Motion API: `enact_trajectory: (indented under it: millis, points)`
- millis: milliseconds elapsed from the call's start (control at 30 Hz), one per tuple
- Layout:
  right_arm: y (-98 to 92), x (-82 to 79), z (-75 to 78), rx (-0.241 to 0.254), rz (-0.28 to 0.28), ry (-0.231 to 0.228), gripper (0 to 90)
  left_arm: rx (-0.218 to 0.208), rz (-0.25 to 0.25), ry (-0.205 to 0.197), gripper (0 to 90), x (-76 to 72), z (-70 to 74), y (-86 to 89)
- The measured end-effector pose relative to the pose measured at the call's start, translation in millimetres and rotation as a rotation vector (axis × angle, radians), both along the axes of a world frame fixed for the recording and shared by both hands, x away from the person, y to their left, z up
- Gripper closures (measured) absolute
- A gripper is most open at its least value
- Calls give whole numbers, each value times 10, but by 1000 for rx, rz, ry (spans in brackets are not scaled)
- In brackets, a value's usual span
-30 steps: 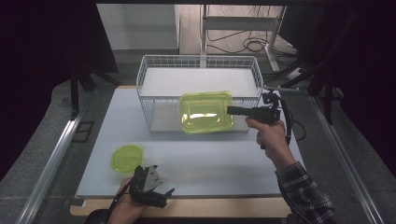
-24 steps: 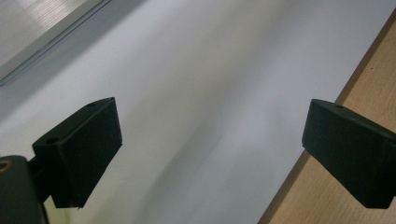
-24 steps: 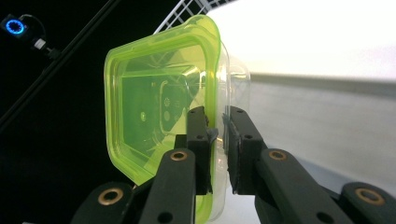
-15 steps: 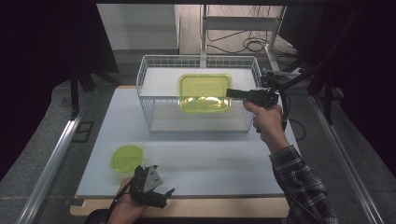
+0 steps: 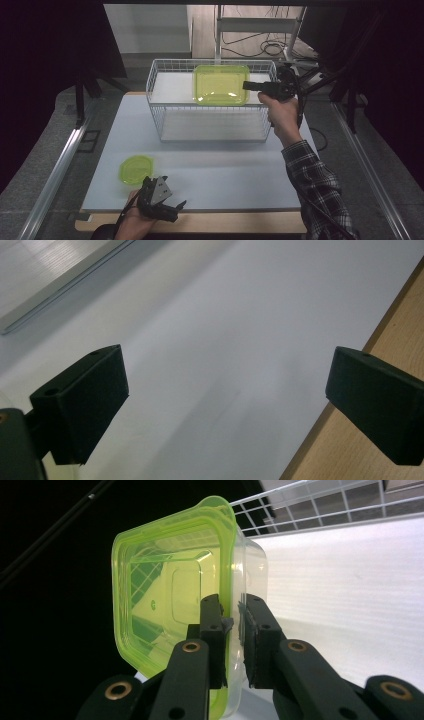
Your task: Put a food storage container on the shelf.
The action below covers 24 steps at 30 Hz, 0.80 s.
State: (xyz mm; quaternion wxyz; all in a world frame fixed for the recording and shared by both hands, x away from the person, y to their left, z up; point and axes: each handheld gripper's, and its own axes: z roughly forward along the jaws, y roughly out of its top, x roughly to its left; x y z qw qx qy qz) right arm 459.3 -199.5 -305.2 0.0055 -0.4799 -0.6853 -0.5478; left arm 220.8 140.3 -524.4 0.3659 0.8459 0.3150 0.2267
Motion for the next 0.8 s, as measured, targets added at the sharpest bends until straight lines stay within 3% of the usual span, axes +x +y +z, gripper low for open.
enact_trajectory:
  millis: [400, 800]
  points:
    - [58, 147, -32, -13, -21, 25, 802, -76, 9, 11, 27, 5, 24, 40]
    - [72, 237, -83, -22, -35, 42, 789, -55, 0, 14, 26, 7, 14, 26]
